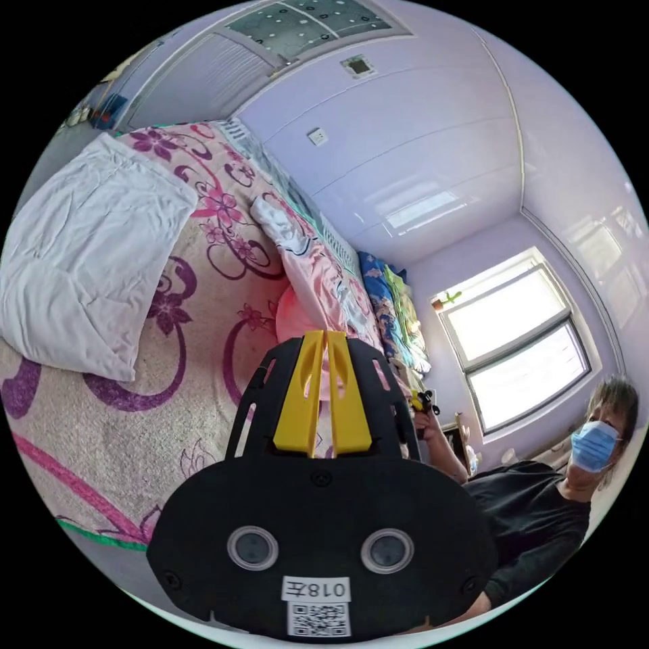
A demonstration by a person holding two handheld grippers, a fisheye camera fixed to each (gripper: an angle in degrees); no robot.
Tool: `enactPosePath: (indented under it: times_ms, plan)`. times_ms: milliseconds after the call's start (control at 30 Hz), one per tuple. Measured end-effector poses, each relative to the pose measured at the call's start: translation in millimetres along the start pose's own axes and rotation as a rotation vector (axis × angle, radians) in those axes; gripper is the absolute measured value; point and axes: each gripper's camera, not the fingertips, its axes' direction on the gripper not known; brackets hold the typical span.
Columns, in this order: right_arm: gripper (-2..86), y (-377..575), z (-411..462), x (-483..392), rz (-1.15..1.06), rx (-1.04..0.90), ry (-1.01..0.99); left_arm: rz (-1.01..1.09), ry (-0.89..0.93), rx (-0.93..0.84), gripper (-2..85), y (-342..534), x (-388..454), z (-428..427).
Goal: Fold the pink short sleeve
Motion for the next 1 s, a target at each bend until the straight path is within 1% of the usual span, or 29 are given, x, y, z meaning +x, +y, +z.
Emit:
enactPosePath:
  times_ms: [67, 167, 233, 267, 333, 400, 467, 567, 633, 667, 700, 767, 833, 900, 933, 1000]
  plan:
    - [-0.5, 11.2, -29.0, -26.0, -0.048, 0.036, 0.032, 0.041, -0.001, -0.029, -1.0, 3.9, 14.1, -7.8]
    - [-0.5, 46.9, -65.7, -59.9, -0.096, 0.073, 0.079, 0.074, 0.029, -0.090, -1.0, 32.2, 31.1, -12.9]
    - [-0.5, 80.0, -85.4, -72.0, -0.120, 0.102, 0.098, 0.063, 0.012, -0.158, -0.9, 74.7, 35.8, -11.0]
    - [-0.4, 104.3, -95.9, -69.3, -0.099, 0.115, 0.105, 0.043, -0.001, -0.173, -0.9, 87.1, 33.2, -10.2]
    - [-0.3, 140.2, -101.1, -48.5, 0.007, 0.104, 0.172, -0.082, -0.037, -0.206, -0.7, 132.0, 10.2, -7.1]
    - [0.1, 178.4, -91.3, -7.7, 0.177, 0.105, 0.157, -0.185, -0.002, -0.181, -0.3, 155.9, -6.8, -6.7]
    - [0.6, 193.7, -76.6, 11.1, 0.254, 0.096, 0.196, -0.228, -0.018, -0.197, 1.1, 165.3, -9.7, -3.5]
    - [3.4, 200.8, -52.8, 18.5, 0.328, 0.044, 0.303, -0.280, -0.087, -0.282, 8.7, 158.4, 2.8, -4.0]
    - [6.5, 198.3, -45.5, 6.5, 0.304, 0.007, 0.344, -0.248, -0.197, -0.267, 11.7, 138.5, 33.9, -23.7]
    - [8.2, 194.4, -41.0, -5.7, 0.279, -0.026, 0.386, -0.233, -0.234, -0.254, 12.0, 131.2, 44.2, -29.1]
    - [9.2, 188.3, -37.2, -20.8, 0.234, -0.035, 0.413, -0.186, -0.308, -0.220, 12.5, 112.9, 68.1, -36.7]
    - [10.3, 172.0, -31.6, -43.6, 0.144, 0.001, 0.409, -0.081, -0.384, -0.179, 13.1, 76.9, 108.3, -33.6]
    - [11.1, 144.4, -21.3, -58.0, 0.067, 0.043, 0.415, 0.062, -0.454, -0.156, 13.6, 16.8, 158.1, -1.1]
    - [11.7, 92.5, 2.5, -60.2, -0.009, 0.089, 0.451, 0.137, -0.531, -0.125, 13.6, -30.3, 186.0, 35.2]
    - [11.8, 77.7, 9.2, -57.2, -0.015, 0.104, 0.458, 0.164, -0.589, -0.099, 13.6, -61.6, 198.1, 62.1]
    - [12.2, 12.3, 39.0, -36.4, -0.015, 0.156, 0.489, 0.181, -0.670, -0.074, 13.7, -107.7, 207.5, 104.3]
